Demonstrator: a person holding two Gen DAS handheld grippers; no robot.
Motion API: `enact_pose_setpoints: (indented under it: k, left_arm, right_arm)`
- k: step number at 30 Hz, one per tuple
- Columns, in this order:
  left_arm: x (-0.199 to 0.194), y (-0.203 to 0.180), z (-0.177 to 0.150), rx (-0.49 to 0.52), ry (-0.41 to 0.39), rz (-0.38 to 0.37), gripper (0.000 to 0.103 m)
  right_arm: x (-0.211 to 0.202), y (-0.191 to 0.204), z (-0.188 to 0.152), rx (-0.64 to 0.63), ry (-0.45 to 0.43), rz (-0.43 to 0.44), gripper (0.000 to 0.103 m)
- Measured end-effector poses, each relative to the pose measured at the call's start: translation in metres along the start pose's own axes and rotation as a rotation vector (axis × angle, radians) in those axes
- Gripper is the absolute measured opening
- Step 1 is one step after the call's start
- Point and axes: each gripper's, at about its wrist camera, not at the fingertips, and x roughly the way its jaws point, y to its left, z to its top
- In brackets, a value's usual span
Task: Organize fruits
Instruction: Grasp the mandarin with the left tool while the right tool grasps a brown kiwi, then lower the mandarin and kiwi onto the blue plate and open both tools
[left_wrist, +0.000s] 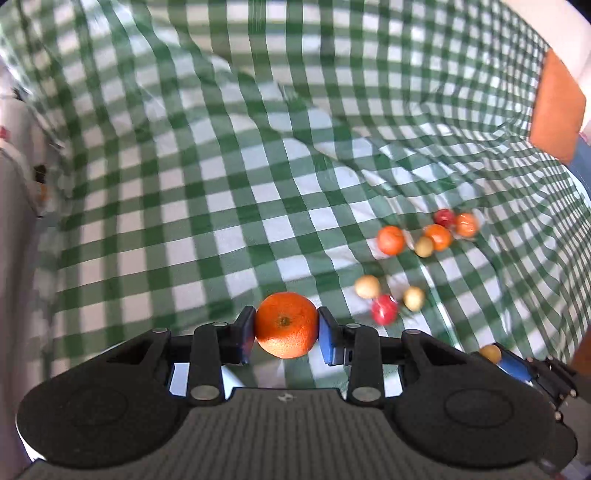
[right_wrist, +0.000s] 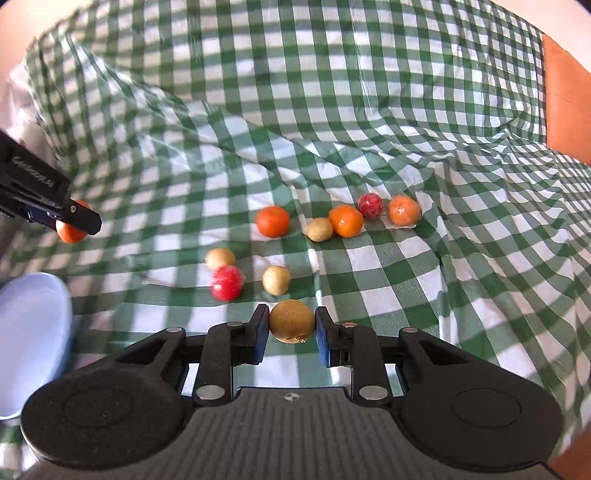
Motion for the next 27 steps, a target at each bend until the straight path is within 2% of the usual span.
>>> enact_pose_setpoints:
  k: [3,6,14,19,27]
  left_arm:
    - [-0.043,-0.004,-0.025,0.013,0.005,0.052,0.039]
    - [-0.081,0.003,-0.061,-0.016,0.035,0.086,0.039]
    - [-0.164,0.04,-0.165,-0.123,0.03,0.203,0.039]
    - [-0.19,0.063,-0.201,-0.186,0.011,0.204,0.039]
    - [-0.202,0.074,-0.212,-0.216,-0.041,0.186,0.039]
  right_arm:
    - [-0.036,0.008,-0.006,0.005,-0.004,0.068,0.028]
    - [-0.069,0.02,-0.012,-0.006,-0.005,0.157,0.028]
    - [-0.151,0.093,-0.042,-0.155,-0.011,0.328,0.028]
    - [-0.177,0.128,-0.054,-0.244,0.011,0.339,0.028]
    - [-0.187,0.148,-0.041,-0.312,0.015,0.315,0.028]
